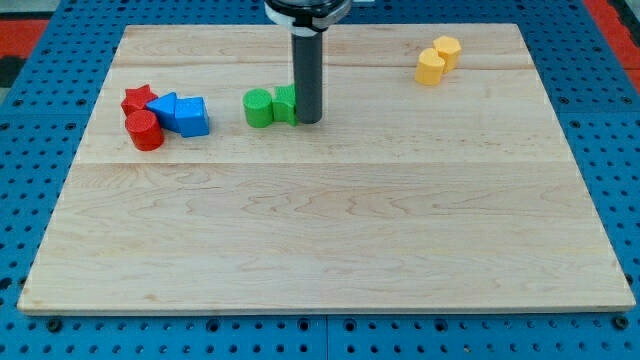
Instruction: Move yellow blocks to the right of the green star
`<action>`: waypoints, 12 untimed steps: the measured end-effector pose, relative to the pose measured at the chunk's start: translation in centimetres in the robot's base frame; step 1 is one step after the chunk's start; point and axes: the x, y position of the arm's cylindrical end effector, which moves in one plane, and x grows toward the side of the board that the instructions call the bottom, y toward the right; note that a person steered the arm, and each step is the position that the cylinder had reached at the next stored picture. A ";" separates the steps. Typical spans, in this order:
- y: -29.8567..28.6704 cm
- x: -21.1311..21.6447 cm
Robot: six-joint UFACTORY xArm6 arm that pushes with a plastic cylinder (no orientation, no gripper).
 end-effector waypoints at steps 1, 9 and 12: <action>3.3 -0.9; 36.5 -12.9; 17.1 -10.8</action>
